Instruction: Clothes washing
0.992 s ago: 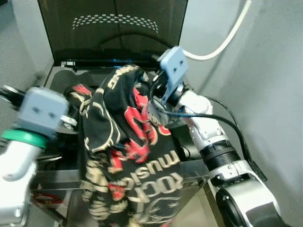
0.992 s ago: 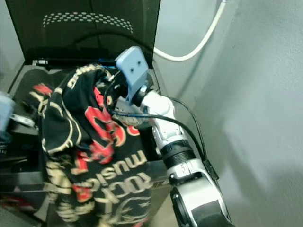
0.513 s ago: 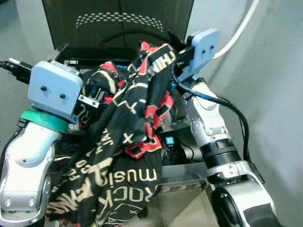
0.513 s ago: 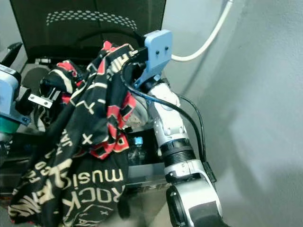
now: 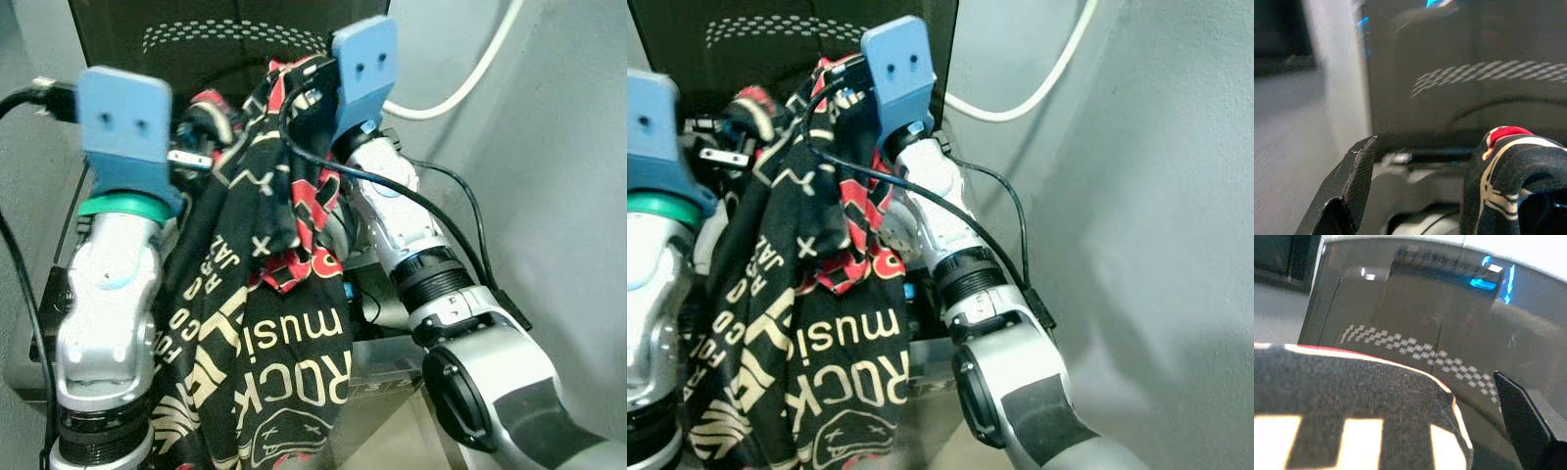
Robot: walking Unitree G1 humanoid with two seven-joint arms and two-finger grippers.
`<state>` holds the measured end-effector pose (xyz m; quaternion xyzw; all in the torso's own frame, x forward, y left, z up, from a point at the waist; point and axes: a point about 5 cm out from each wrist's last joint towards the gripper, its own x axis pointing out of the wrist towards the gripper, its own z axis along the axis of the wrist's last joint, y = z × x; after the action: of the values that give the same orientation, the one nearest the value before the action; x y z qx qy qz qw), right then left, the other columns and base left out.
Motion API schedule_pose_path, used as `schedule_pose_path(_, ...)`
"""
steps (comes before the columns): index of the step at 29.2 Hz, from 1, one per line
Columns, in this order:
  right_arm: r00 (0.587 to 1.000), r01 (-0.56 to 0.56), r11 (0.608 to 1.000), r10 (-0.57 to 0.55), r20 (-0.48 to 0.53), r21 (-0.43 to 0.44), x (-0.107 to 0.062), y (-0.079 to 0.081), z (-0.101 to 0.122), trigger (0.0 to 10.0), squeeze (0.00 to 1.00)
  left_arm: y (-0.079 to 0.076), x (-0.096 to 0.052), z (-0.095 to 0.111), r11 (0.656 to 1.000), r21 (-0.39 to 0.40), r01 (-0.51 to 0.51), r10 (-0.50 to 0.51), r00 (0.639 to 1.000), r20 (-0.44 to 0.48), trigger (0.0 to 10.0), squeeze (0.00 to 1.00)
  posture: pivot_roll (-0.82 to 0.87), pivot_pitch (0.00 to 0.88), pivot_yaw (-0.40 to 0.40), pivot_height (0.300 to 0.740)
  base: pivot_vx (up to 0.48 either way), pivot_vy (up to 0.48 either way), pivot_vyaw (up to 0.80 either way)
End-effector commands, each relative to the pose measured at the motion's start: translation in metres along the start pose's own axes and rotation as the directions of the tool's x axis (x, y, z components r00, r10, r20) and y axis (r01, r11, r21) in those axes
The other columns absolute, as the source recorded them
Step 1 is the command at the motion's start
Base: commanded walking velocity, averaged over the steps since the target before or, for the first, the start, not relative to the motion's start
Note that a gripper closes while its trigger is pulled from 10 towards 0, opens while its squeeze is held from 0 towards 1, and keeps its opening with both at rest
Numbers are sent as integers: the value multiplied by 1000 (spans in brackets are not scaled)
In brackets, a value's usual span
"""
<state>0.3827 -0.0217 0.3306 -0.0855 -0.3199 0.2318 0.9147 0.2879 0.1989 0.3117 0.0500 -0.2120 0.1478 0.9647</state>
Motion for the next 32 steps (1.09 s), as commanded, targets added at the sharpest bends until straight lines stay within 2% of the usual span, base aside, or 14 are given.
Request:
schedule_pose_path(1, 1000, -9, 1000, 9, -25, -16, -3, -1, -6, 10000, 0, 18, 8, -11, 995, 13, -101, 102, 990, -92, 10000, 0, 223, 37, -50, 740, 0, 0, 0)
schedule_pose_path(4, 998, -17, 998, 14, -56, -55, -9, -3, -17, 10000, 0, 49, 21, -33, 967, 101, -233, 251, 939, -234, 10000, 0, 217, 36, -45, 740, 0, 0, 0)
schedule_pose_path(6, 996, -24, 997, 18, -83, -76, -12, -6, -23, 10000, 0, 44, 22, -35, 985, 100, -138, 159, 955, -251, 10000, 0, 207, 34, -34, 740, 0, 0, 0)
schedule_pose_path(7, 993, -33, 994, 21, -117, -100, -17, -10, -30, 10000, 0, 33, 20, -37, 993, 112, 32, -1, 962, -273, 10000, 0, 201, 35, -27, 740, 0, 0, 0)
schedule_pose_path(12, 991, -33, 994, 19, -129, -108, -20, -13, -33, 10000, 0, 27, 15, -37, 982, 120, 145, -105, 951, -291, 10000, 0, 199, 35, -22, 740, 0, 0, 0)
schedule_pose_path(14, 993, -12, 997, 3, -114, -81, -26, -17, -36, 10000, 0, 25, -7, -24, 875, 380, 298, -282, 954, -98, 10000, 0, 199, 36, -11, 740, 0, 0, 0)
schedule_pose_path(15, 993, -12, 997, 3, -114, -81, -26, -17, -36, 10000, 0, 25, -7, -24, 875, 380, 298, -282, 954, -98, 10000, 0, 199, 36, -11, 740, 0, 0, 0)
schedule_pose_path(17, 996, 1, 999, -5, -86, -48, -31, -15, -36, 10000, 0, 24, -21, -23, 791, 542, 285, -332, 943, -12, 10000, 0, 212, 37, -11, 740, 0, 0, 0)
schedule_pose_path(19, 998, 6, 1000, -8, -69, -30, -33, -14, -36, 10000, 0, 24, -25, -26, 762, 587, 274, -334, 942, -5, 10000, 0, 212, 37, -11, 740, 0, 0, 0)
schedule_pose_path(24, 999, 9, 1000, -10, -49, -14, -34, -12, -35, 10000, 0, 19, -31, -29, 740, 601, 301, -372, 928, -6, 10000, 0, 220, 35, -13, 740, 0, 0, 0)
schedule_pose_path(25, 1000, 2, 1000, -2, -15, 3, -39, -10, -32, 10000, 0, 7, -39, -24, 770, 494, 404, -457, 890, -15, 10000, 0, 214, 35, -11, 740, 0, 0, 0)
schedule_pose_path(27, 1000, 2, 1000, -2, -15, 3, -39, -10, -32, 10000, 0, 7, -39, -24, 770, 494, 404, -457, 890, -15, 10000, 0, 214, 35, -11, 740, 0, 0, 0)
schedule_pose_path(28, 1000, -5, 1000, 5, 9, 14, -43, -8, -30, 10000, 0, -2, -45, -15, 778, 380, 500, -537, 843, -8, 10000, 0, 210, 34, -5, 740, 0, 0, 0)
schedule_pose_path(32, 1000, -9, 1000, 9, 22, 18, -46, -8, -29, 10000, 0, -9, -48, -3, 764, 320, 560, -599, 800, 30, 10000, 0, 204, 35, 1, 740, 0, 0, 0)
